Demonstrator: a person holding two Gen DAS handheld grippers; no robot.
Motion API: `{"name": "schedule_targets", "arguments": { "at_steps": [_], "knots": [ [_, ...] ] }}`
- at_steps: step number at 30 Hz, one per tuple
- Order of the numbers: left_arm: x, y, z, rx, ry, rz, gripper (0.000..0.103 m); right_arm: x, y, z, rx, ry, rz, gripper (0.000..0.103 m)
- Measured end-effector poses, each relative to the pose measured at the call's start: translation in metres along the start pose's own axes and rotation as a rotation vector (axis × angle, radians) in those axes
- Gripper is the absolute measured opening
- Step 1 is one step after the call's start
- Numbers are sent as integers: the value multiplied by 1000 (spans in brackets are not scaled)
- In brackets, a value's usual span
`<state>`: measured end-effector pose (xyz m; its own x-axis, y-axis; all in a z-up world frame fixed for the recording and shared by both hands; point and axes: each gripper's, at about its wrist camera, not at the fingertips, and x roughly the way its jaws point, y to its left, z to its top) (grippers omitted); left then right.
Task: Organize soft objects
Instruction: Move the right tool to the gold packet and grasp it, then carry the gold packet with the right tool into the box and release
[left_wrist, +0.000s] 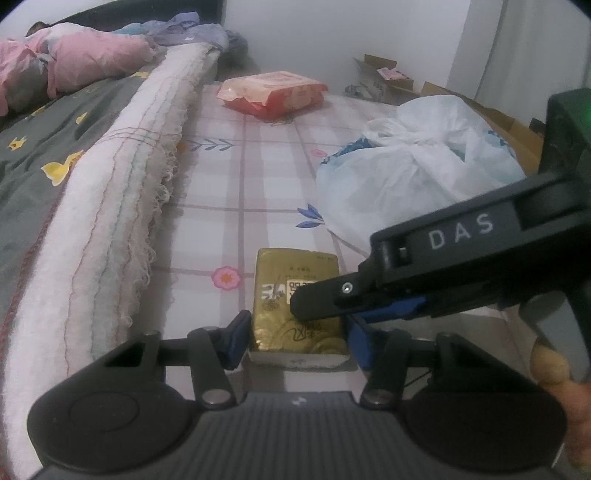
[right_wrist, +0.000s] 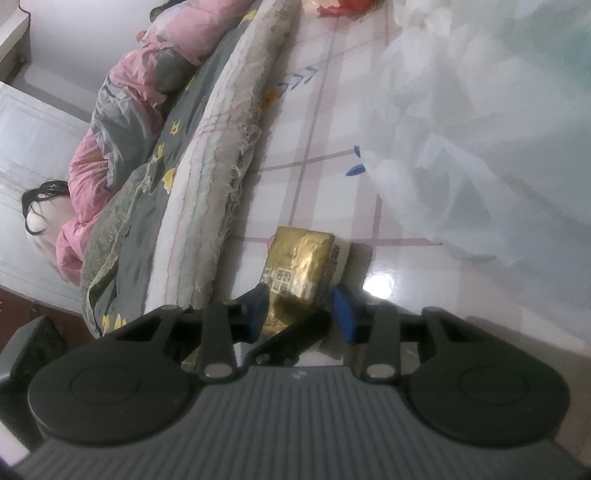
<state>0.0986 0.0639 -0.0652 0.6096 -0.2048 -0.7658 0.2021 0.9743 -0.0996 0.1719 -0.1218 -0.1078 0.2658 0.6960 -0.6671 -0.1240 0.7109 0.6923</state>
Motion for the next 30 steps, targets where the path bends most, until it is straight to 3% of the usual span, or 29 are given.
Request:
{"name": "schedule_targets", "arguments": {
  "at_steps": [30],
  "knots": [
    [-68, -41, 9, 40, -126, 52, 55, -71, 19, -18, -46, -96, 102, 39]
  ]
}}
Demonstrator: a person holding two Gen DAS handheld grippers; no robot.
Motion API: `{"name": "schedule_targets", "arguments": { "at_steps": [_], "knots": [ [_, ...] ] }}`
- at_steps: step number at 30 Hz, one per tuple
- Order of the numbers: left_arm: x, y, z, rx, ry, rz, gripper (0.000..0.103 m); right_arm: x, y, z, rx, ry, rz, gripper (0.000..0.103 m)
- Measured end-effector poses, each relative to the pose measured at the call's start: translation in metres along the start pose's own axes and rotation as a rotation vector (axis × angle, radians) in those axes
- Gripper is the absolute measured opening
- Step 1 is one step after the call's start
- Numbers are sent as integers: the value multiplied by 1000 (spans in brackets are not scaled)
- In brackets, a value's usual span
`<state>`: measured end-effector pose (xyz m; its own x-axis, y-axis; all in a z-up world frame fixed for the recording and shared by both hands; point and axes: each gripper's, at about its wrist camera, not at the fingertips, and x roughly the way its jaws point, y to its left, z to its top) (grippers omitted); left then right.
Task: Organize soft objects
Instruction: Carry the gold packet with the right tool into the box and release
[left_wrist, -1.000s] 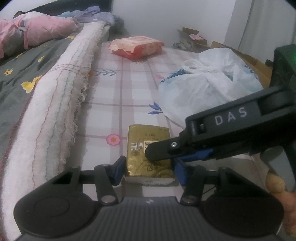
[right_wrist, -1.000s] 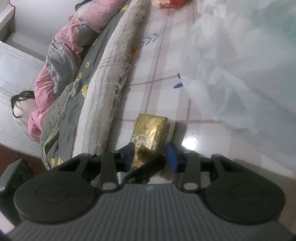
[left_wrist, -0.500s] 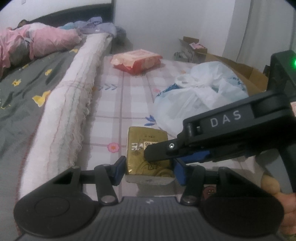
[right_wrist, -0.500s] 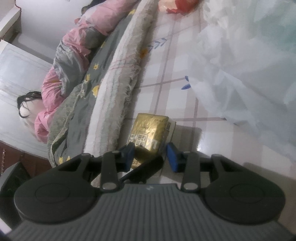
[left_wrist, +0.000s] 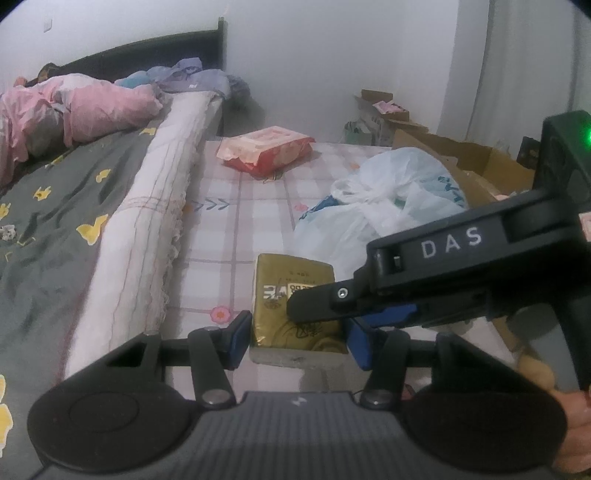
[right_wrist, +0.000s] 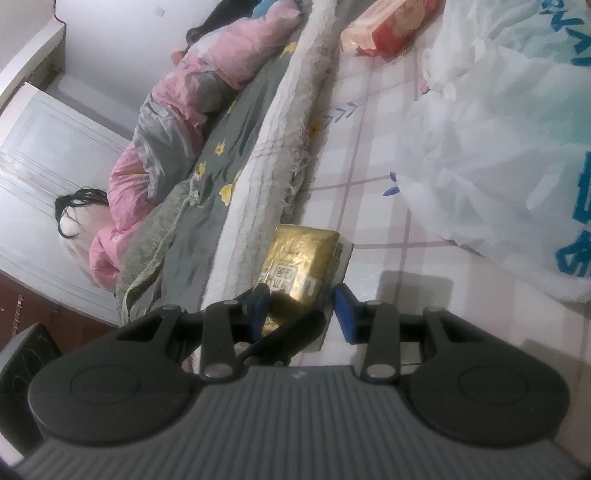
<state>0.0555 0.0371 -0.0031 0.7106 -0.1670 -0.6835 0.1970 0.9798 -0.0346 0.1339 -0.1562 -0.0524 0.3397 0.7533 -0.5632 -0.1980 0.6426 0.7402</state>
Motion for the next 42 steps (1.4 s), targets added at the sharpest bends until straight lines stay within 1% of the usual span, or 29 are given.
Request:
{"name": "schedule_targets", "arguments": {
  "at_steps": [8, 11, 14, 17, 21, 26, 29, 31, 33, 37, 40, 42],
  "knots": [
    [-15, -18, 9, 48, -37, 13, 55, -23, 0, -4, 3, -46, 36, 39],
    [-22, -28, 19, 75, -70, 0, 55, -39, 1, -3, 0, -86, 46, 39],
    [-29, -46, 30, 120, -107, -28, 55, -61, 0, -2, -4, -137, 51, 40],
    [-30, -72, 43, 176, -132, -75, 55, -93, -6, 0, -4, -209, 43, 40],
    [-27, -120, 57, 267, -158, -161, 55, -144, -29, 1, 27, -308, 21, 40],
    [-15, -190, 66, 364, -172, -292, 55, -217, -69, -6, 76, -422, -51, 41],
    [-4, -230, 68, 420, -160, -377, 55, -259, -97, -16, 121, -494, -103, 41],
    [6, -252, 68, 442, -132, -438, 55, -282, -117, -23, 161, -533, -133, 42],
    [20, -270, 67, 459, -90, -483, 56, -300, -139, -32, 202, -566, -161, 42],
    [44, -283, 61, 451, -10, -502, 56, -314, -173, -46, 268, -595, -203, 43],
    [52, -276, 61, 428, 18, -515, 57, -319, -186, -52, 280, -610, -221, 44],
    [54, -270, 64, 412, 19, -513, 59, -319, -191, -55, 286, -618, -221, 45]
  ]
}}
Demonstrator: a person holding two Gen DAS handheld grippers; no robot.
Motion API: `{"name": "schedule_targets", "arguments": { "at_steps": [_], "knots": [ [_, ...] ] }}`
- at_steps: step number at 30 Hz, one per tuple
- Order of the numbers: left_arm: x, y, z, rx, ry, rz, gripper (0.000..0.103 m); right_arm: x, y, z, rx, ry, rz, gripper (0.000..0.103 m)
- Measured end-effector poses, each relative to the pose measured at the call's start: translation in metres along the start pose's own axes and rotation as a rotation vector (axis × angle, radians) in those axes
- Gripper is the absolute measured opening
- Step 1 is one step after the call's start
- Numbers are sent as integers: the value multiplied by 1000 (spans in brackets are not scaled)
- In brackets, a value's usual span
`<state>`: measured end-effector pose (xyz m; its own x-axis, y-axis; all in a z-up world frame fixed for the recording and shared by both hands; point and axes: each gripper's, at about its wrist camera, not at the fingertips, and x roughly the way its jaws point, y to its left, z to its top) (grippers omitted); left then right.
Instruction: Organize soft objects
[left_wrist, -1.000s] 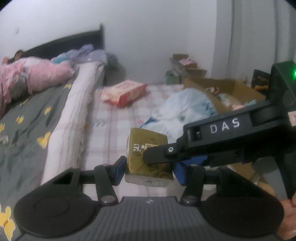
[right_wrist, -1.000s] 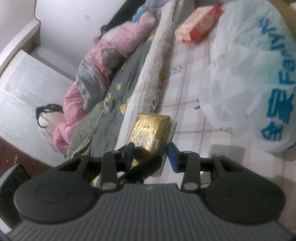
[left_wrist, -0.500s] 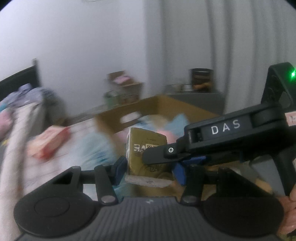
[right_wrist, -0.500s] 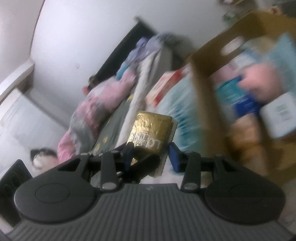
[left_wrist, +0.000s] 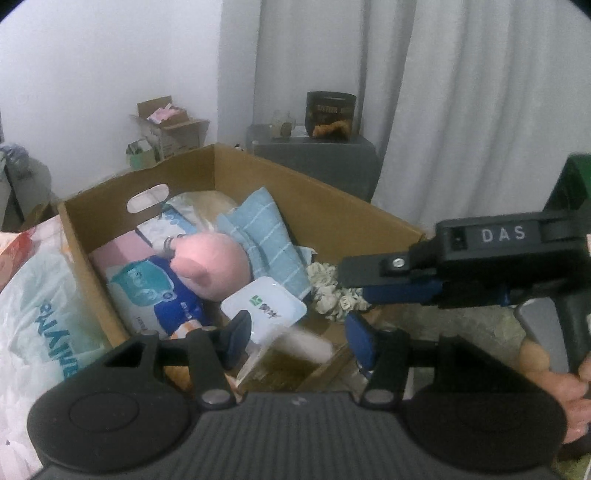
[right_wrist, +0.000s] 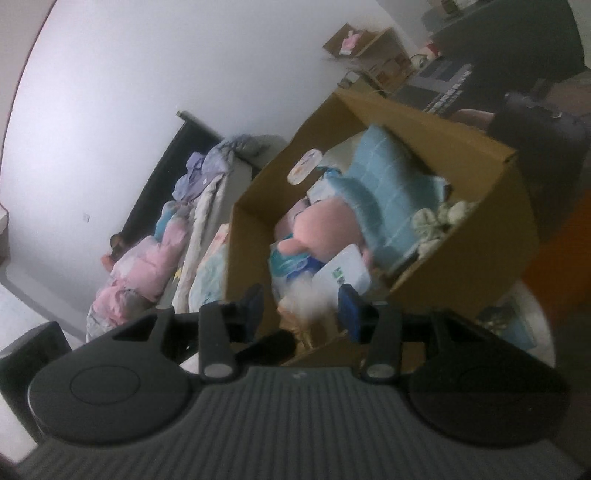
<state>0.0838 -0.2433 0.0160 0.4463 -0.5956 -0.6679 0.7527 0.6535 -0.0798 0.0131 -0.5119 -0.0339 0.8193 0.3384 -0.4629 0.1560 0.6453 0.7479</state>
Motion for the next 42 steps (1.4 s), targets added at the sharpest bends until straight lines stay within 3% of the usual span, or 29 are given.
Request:
{"name": "schedule_targets", "arguments": {
  "at_steps": [6, 14, 19, 22, 24, 30, 36, 42],
  "knots": [
    [-21, 15, -2, -61, -34, 25, 63, -6, -4, 0, 11, -10, 19, 45],
    [-72, 36, -18, -165, -107, 89, 84, -18, 18, -5, -34, -37, 25, 47],
    [-99, 48, -36, -233, -121, 152, 96, -17, 42, -17, -109, -42, 18, 56],
    [-112, 52, -50, -260, -126, 220, 102, -18, 60, -30, -186, -66, -19, 67],
    [-121, 54, -62, -289, -125, 284, 103, -19, 71, -40, -228, -77, -32, 75],
    [-140, 57, -91, -406, -90, 484, 103, -17, 100, -68, -306, -35, -8, 81],
    [-150, 49, -108, -437, -103, 537, 103, -24, 120, -92, -392, -17, -36, 90],
    [-147, 31, -111, -380, -77, 612, 103, -35, 119, -109, -436, -14, -86, 99]
  ]
}}
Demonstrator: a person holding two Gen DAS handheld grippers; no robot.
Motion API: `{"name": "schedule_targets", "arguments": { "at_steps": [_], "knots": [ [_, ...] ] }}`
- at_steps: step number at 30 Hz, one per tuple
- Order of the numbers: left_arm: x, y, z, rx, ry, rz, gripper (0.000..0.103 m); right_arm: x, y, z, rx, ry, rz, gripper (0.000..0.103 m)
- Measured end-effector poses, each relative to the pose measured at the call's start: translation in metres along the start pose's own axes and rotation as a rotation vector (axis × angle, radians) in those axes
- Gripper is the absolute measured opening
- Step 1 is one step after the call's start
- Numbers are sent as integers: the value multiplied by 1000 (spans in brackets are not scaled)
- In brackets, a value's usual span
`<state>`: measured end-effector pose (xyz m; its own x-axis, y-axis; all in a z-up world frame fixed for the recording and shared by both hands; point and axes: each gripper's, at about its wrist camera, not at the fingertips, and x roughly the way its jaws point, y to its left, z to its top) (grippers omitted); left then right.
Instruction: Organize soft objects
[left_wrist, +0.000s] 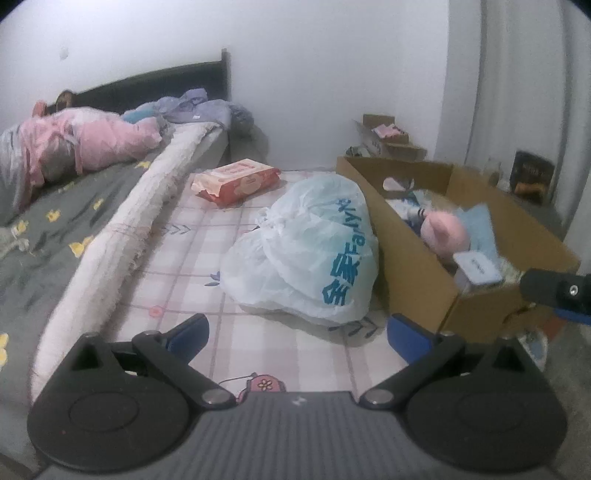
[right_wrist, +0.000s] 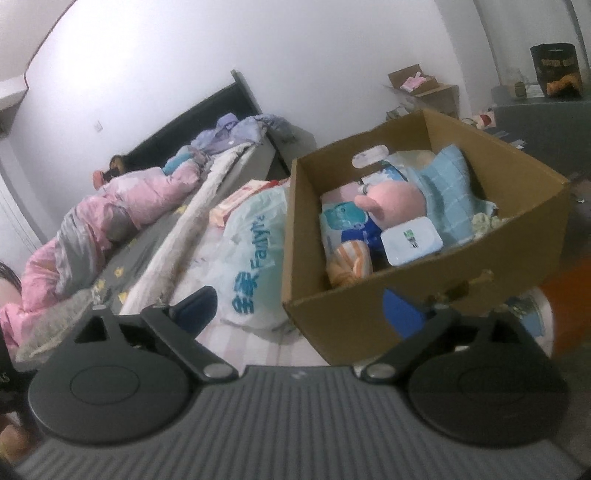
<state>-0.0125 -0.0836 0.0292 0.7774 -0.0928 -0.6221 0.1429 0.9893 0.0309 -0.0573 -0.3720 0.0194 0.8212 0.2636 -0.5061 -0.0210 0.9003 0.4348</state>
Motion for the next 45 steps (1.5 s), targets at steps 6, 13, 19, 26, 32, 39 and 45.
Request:
{"name": "schedule_targets", "arguments": {
  "at_steps": [6, 13, 19, 26, 32, 39, 45],
  "knots": [
    [7, -10, -6, 55, 53, -32, 103, -3, 1, -7, -25, 27, -46, 102],
    [19, -10, -11, -24, 149, -43, 103, -5, 1, -6, -67, 56, -90, 102],
    [17, -15, -8, -9, 154, -49, 103, 10, 8, -12, -146, 139, -148, 102],
    [16, -21, -2, 2, 152, -48, 102, 25, 8, -10, -196, 175, -200, 102],
    [19, -24, 0, 9, 157, -44, 102, 29, 3, -7, -193, 182, -215, 102],
    [22, -28, 3, 16, 157, -38, 102, 31, 1, -5, -195, 183, -218, 102],
    [27, -30, 6, 16, 166, -33, 102, 34, -3, 0, -192, 189, -219, 102]
  ]
}}
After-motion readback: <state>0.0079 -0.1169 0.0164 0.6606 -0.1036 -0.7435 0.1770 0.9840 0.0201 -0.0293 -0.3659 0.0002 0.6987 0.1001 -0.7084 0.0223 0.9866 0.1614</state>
